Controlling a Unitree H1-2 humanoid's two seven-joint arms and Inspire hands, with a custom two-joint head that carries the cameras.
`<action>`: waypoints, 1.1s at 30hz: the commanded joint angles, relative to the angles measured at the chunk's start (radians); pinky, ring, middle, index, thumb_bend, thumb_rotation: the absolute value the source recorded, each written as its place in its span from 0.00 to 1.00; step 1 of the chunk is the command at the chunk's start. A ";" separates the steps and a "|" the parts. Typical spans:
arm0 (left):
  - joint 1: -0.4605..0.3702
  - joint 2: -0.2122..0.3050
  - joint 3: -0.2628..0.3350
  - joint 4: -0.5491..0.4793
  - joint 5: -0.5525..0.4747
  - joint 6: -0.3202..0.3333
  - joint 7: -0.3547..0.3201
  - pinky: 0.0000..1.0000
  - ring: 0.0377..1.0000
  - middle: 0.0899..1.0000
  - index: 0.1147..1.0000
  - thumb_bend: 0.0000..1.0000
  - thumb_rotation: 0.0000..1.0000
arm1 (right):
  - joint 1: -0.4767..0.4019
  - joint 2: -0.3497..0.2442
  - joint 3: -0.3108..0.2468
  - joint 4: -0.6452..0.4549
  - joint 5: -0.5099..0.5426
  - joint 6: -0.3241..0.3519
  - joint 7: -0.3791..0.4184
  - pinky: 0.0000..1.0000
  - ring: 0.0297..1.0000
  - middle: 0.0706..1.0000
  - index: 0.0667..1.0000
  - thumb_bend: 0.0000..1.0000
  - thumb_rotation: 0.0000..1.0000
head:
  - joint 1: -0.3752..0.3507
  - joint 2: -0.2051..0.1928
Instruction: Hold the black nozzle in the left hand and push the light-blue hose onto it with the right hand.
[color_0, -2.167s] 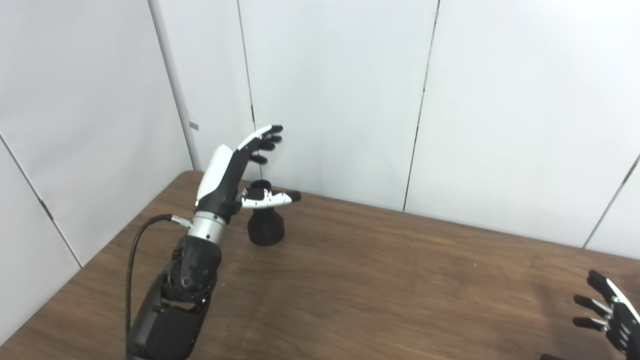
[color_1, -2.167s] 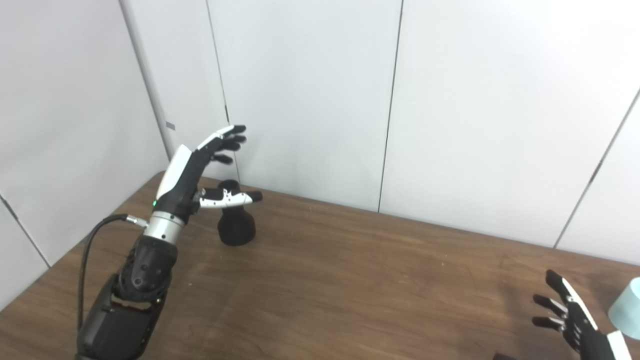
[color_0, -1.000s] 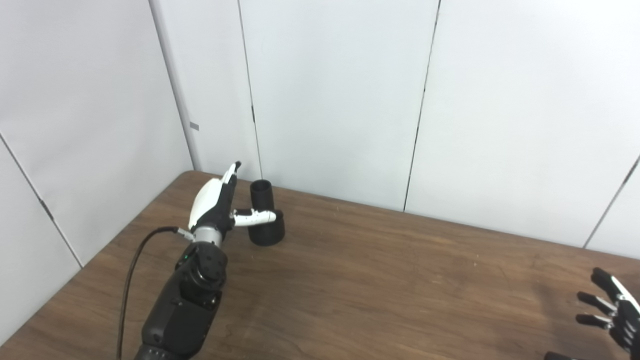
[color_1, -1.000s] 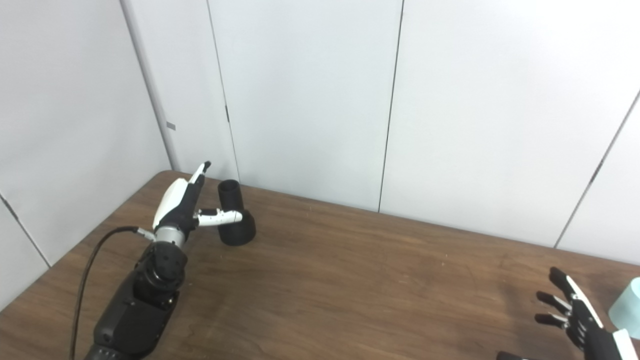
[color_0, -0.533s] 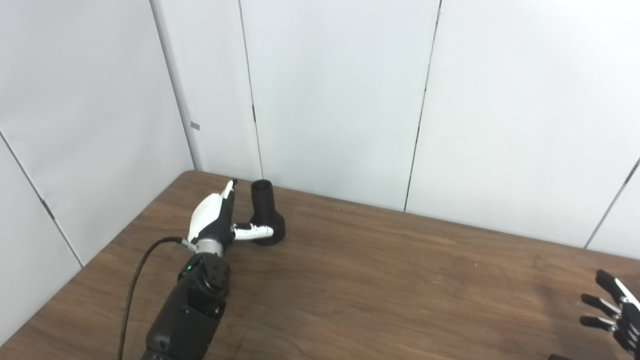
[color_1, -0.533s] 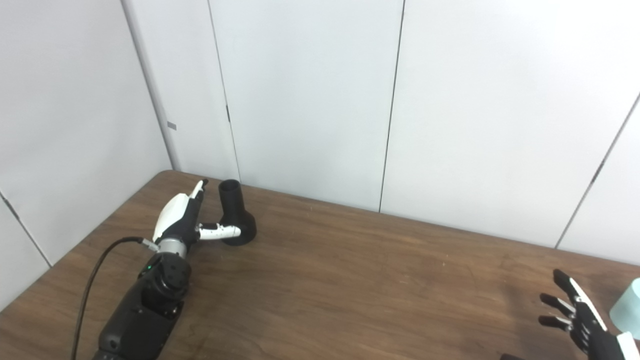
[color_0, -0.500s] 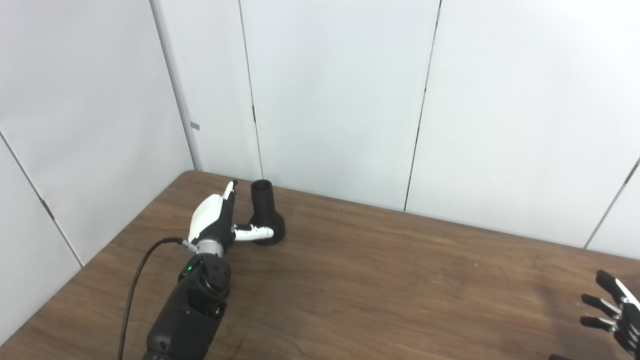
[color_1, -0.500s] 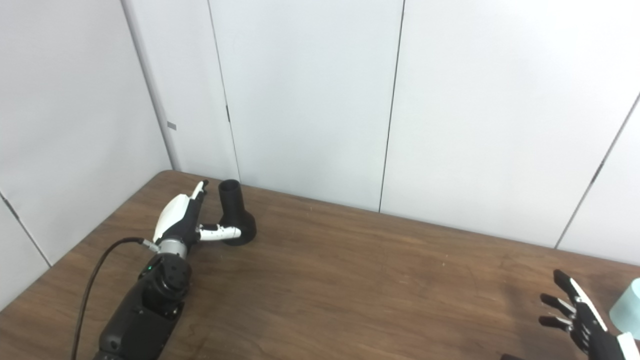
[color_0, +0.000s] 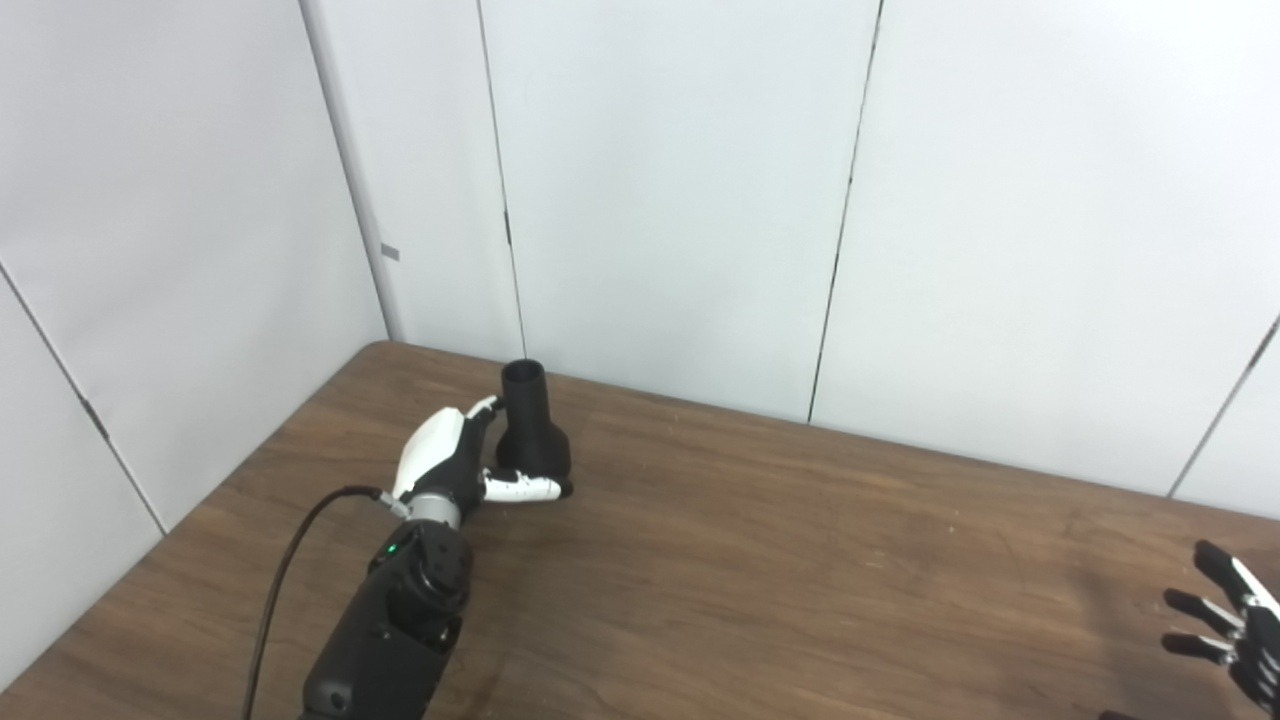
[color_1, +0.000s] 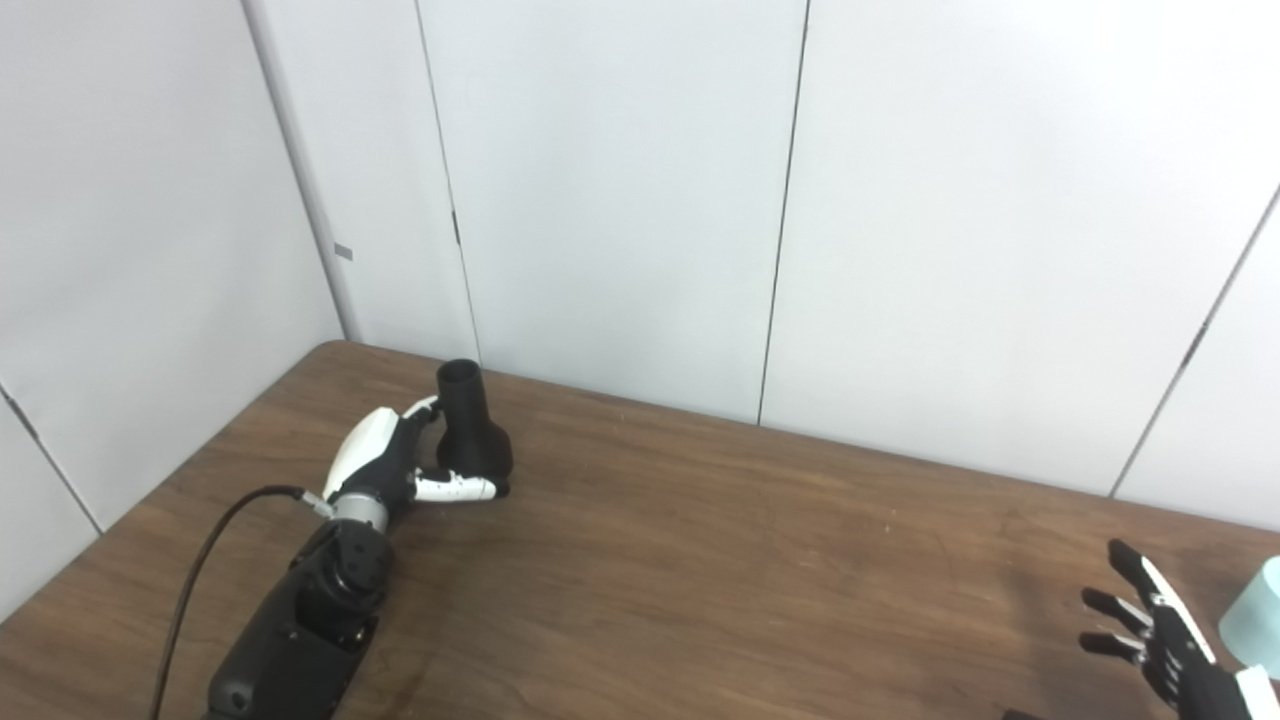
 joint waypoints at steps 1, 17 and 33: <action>-0.024 0.032 0.002 0.003 -0.008 -0.013 0.012 0.94 0.91 0.86 0.79 0.99 0.29 | -0.020 -0.019 -0.008 -0.049 -0.003 -0.009 -0.003 0.69 0.83 0.94 0.93 0.64 0.00 | -0.005 0.001; -0.056 0.020 -0.011 0.099 -0.055 -0.041 0.065 0.92 0.86 0.81 0.73 0.96 0.24 | -0.015 -0.011 -0.015 -0.065 0.004 -0.002 -0.007 0.67 0.82 0.94 0.92 0.65 0.00 | -0.018 0.012; -0.104 0.015 -0.042 0.189 -0.083 -0.058 0.097 0.76 0.84 0.80 0.71 0.95 0.19 | -0.003 -0.013 -0.019 -0.085 0.010 0.014 -0.003 0.67 0.82 0.94 0.92 0.65 0.00 | -0.032 0.032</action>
